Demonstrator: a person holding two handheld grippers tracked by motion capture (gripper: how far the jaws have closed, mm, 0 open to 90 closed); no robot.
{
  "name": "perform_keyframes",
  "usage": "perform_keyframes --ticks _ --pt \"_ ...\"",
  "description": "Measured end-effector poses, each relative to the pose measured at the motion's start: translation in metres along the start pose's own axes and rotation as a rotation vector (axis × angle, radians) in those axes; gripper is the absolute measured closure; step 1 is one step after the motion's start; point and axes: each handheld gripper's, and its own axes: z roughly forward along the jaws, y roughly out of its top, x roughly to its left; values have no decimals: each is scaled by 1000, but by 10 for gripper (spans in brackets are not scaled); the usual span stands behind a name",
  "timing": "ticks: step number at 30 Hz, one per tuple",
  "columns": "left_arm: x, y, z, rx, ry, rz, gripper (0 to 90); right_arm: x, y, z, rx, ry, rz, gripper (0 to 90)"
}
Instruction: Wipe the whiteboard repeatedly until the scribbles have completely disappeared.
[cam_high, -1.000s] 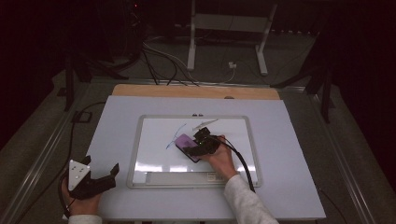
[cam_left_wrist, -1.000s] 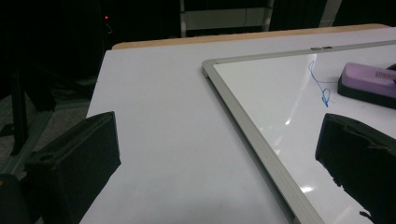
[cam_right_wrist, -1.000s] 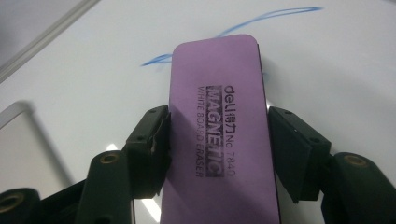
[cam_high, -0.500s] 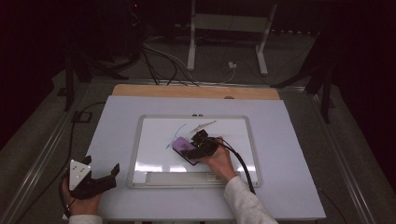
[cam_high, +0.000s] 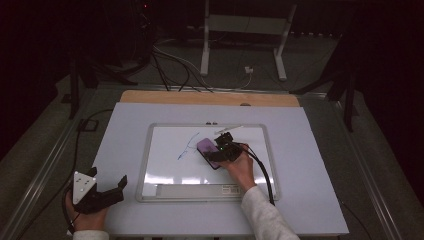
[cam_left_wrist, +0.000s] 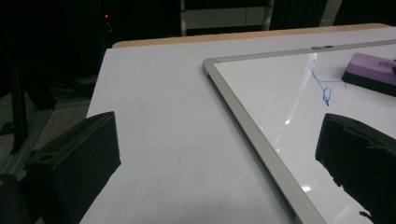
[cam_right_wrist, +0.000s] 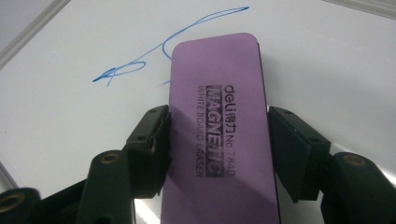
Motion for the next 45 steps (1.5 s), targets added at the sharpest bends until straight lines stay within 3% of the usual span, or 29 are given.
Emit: perform_keyframes --ticks 2,9,11,13,14,21,23,25,28,35,38,40,42,45 --pt "-1 0 0 3 0 1 6 5 -1 1 8 33 -13 417" --pt "-1 0 0 3 1 1 6 30 -5 6 36 151 -152 416" --pt "-1 0 1 4 1 1 6 31 -4 6 39 159 -164 416" --pt "0 0 0 2 0 0 6 28 -4 6 36 163 -150 416" --pt "0 0 0 2 1 1 6 27 -3 6 31 142 -145 415" --pt "0 0 0 2 0 -1 6 -2 4 5 -18 2 32 415" --pt "0 0 0 2 0 -1 6 -3 5 6 -26 -7 63 416" --pt "-1 0 1 5 -2 2 6 1 6 8 -27 -20 56 415" --pt "-1 0 1 6 -1 3 6 11 7 12 -25 6 26 416" --pt "-1 0 1 6 -1 4 6 43 9 23 8 126 -111 416" --pt "0 0 1 5 -1 2 6 53 10 25 22 156 -157 416" --pt "0 0 0 4 -1 0 6 52 11 25 27 155 -149 416" --pt "0 0 0 4 0 0 6 49 12 25 17 117 -117 416" --pt "0 0 0 4 1 1 6 38 15 23 -2 12 4 417"
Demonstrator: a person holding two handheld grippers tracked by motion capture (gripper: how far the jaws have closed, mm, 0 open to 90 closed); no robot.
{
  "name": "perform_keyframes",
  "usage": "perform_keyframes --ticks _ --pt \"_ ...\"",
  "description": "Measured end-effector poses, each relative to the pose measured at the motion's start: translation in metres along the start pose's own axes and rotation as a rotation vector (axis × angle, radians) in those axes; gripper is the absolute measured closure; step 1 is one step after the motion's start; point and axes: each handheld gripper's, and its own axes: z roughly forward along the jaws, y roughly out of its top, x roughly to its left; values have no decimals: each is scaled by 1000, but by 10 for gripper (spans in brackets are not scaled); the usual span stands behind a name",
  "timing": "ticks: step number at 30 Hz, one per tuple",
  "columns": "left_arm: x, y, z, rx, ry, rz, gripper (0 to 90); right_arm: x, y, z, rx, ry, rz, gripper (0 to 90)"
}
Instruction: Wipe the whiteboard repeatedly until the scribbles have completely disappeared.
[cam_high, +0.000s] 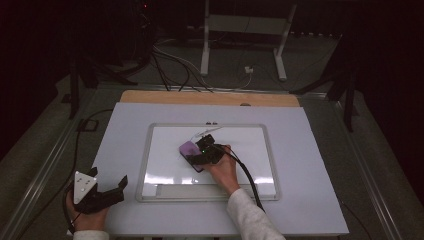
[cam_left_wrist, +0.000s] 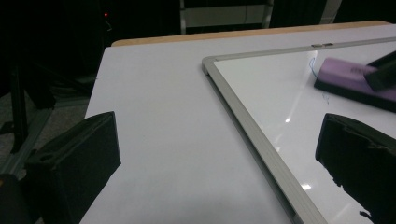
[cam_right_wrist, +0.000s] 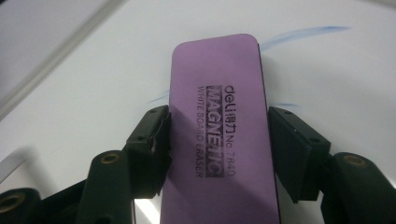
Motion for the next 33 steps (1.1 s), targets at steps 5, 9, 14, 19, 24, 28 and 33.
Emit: perform_keyframes --ticks 5,9,14,19,24,28,33 --pt "0 0 1 5 -1 -1 6 4 -1 1 -13 -14 -8 417" --pt "-1 0 1 5 -2 3 6 13 -3 4 1 79 -75 417" --pt "-1 0 1 5 -1 3 6 20 -2 7 17 131 -133 417" --pt "0 0 0 1 0 0 6 9 4 6 -8 -12 22 418" --pt "0 0 1 5 -2 1 6 12 3 7 -9 -11 11 418" --pt "-1 0 1 7 -2 4 6 20 2 8 20 82 -75 418" --pt "-1 0 1 5 -1 4 6 24 1 9 33 140 -114 418"
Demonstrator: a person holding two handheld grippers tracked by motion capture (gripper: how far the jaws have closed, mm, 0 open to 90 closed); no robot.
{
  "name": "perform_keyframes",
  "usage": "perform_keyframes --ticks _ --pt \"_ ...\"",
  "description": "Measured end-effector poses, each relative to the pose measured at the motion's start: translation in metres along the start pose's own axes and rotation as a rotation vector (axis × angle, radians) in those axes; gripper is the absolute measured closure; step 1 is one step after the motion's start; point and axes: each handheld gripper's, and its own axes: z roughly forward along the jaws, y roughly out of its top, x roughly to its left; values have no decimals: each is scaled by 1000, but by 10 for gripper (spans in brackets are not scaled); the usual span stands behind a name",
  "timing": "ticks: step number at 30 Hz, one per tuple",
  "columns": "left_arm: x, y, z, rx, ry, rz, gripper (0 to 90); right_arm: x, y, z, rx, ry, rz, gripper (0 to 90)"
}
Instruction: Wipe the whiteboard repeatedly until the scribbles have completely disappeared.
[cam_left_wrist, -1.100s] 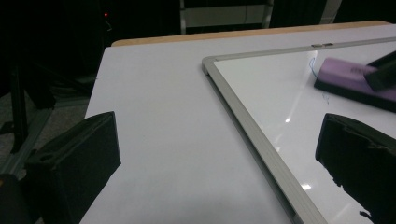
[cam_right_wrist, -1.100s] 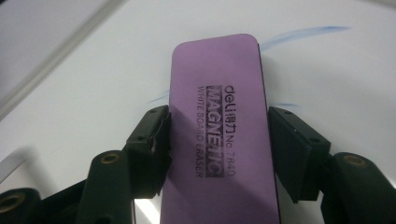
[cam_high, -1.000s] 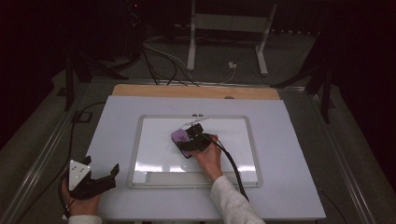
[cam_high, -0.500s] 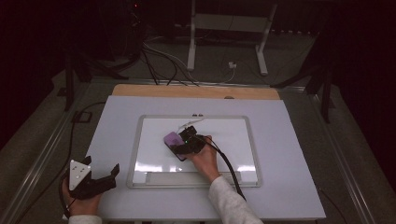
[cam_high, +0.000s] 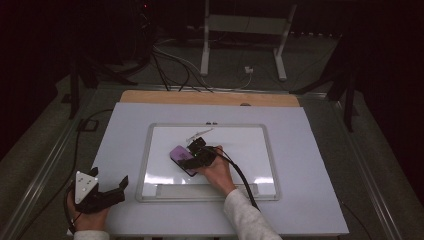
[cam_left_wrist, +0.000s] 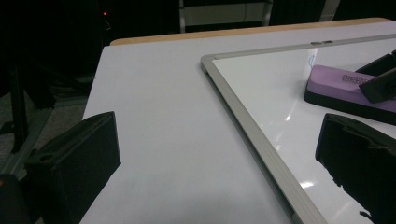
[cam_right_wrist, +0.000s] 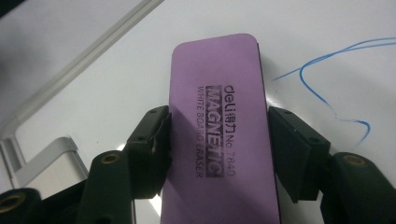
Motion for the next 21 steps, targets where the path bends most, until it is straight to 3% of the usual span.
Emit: perform_keyframes --ticks 2,6,9,11,13,15,16,17,20,21 --pt "1 0 0 1 0 -1 6 -2 1 -1 -13 -58 20 418" --pt "1 0 -1 -4 1 -5 6 -14 1 -3 -48 -143 129 418" --pt "2 -1 0 0 0 -3 6 -12 1 -4 -49 -164 124 418" --pt "1 0 0 3 -1 0 6 -10 1 -3 -40 -124 115 419" --pt "0 0 1 1 -3 1 6 -5 0 -1 -28 -84 66 418" --pt "-1 0 1 2 -3 4 6 4 -1 2 -14 -19 -14 418" --pt "-1 0 1 2 -3 4 6 6 -1 2 -10 -4 -27 418" --pt "0 0 0 2 -2 3 6 7 -2 2 -9 3 -36 418" --pt "0 0 0 1 -1 1 6 4 -2 2 -17 10 -5 418" --pt "1 0 0 2 0 1 6 2 -1 1 -21 -22 4 418"
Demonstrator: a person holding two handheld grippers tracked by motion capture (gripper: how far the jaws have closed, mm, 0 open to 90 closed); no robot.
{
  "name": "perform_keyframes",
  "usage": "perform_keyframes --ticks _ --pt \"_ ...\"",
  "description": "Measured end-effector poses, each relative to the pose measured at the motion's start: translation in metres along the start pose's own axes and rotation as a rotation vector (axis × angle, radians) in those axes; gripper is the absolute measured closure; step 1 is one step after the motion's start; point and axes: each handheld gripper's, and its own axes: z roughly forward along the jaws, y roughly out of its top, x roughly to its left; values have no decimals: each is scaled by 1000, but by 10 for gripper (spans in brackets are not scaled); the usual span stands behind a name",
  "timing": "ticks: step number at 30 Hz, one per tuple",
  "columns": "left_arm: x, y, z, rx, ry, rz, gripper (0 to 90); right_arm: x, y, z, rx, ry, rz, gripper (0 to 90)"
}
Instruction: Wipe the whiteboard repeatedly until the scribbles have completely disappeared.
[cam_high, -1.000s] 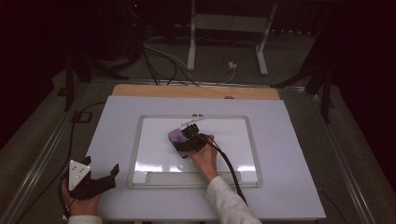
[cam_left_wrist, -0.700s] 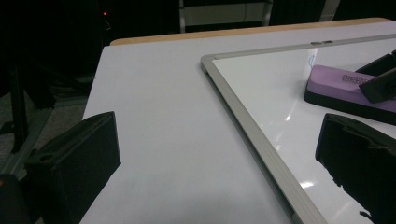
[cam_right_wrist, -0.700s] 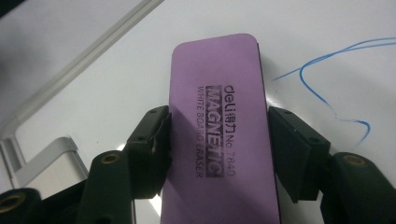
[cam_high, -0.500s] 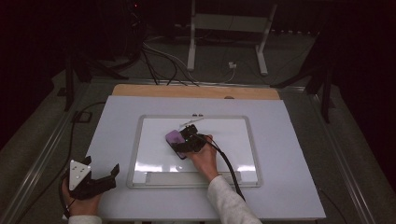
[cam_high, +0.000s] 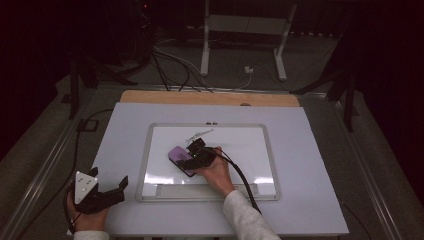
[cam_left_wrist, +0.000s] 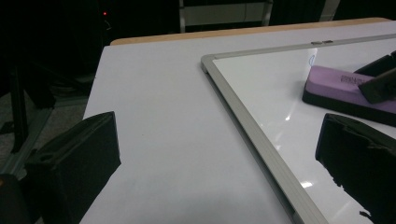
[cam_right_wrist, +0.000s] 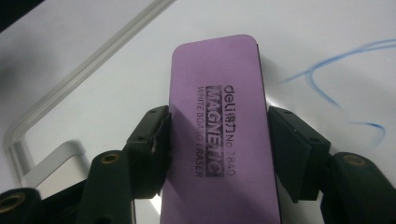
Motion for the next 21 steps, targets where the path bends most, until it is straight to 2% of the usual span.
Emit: perform_keyframes --ticks 1,3,6,10,12,14,18,21 --pt "0 0 0 0 1 -2 6 -2 1 -1 -2 -32 14 418" --pt "0 0 -1 -1 1 -1 6 -10 1 -3 -17 -79 76 417" --pt "1 0 -1 -5 1 -2 6 -22 0 -8 -34 -138 133 417" --pt "1 0 -1 -2 2 -5 6 -43 -4 -19 -56 -231 222 417" --pt "1 0 -1 -2 1 -4 6 -56 -7 -25 -68 -249 258 417" --pt "1 0 0 0 1 -2 6 -62 -8 -29 -68 -277 267 417" --pt "0 0 0 1 0 1 6 -64 -8 -30 -65 -281 277 417" --pt "0 0 1 4 0 3 6 -57 -5 -25 -54 -229 250 417"
